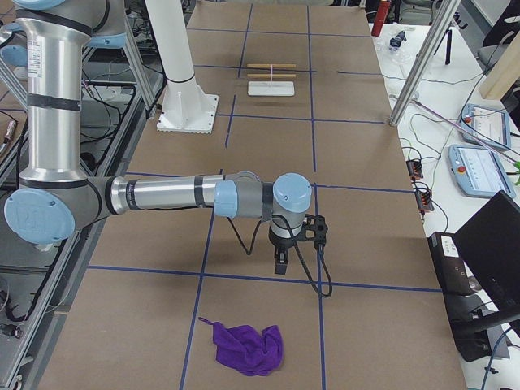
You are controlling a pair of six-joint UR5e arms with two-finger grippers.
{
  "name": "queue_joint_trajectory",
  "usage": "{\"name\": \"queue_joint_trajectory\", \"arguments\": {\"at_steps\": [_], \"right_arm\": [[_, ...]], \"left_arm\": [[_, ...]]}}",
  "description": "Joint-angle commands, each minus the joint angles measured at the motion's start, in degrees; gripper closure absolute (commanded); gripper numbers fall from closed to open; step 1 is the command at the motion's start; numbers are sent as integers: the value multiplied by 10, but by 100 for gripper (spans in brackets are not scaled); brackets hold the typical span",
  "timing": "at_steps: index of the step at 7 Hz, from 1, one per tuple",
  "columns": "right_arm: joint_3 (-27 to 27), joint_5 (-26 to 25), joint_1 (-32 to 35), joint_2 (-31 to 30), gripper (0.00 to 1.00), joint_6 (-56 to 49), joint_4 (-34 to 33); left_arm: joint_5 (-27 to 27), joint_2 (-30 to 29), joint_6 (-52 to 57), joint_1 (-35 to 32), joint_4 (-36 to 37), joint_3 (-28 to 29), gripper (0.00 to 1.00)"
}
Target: Hang towel on rack
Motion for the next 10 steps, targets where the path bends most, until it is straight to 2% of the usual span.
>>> {"name": "queue_joint_trajectory", "arguments": {"at_steps": [1, 3, 4, 5, 6, 7, 10], "right_arm": [[-1, 2, 0, -1, 0, 0, -1], [2, 1, -2, 12, 0, -2, 0], [4, 4, -2, 13, 0, -4, 1], [12, 1, -3, 21, 0, -5, 61], [8, -2, -2, 10, 0, 0, 161], [8, 4, -3, -10, 0, 2, 203], [-5, 14, -3, -53, 0, -2, 224]], "left_arm": [[1, -12, 3, 0, 0, -6, 0], [1, -15, 3, 0, -2, -19, 0], [6, -12, 3, 0, -1, -44, 0], [1, -14, 0, 0, -14, -44, 0], [2, -15, 3, 0, -46, -47, 0], [7, -33, 1, 1, -78, -40, 0], [6, -45, -4, 1, -225, 6, 0]]}}
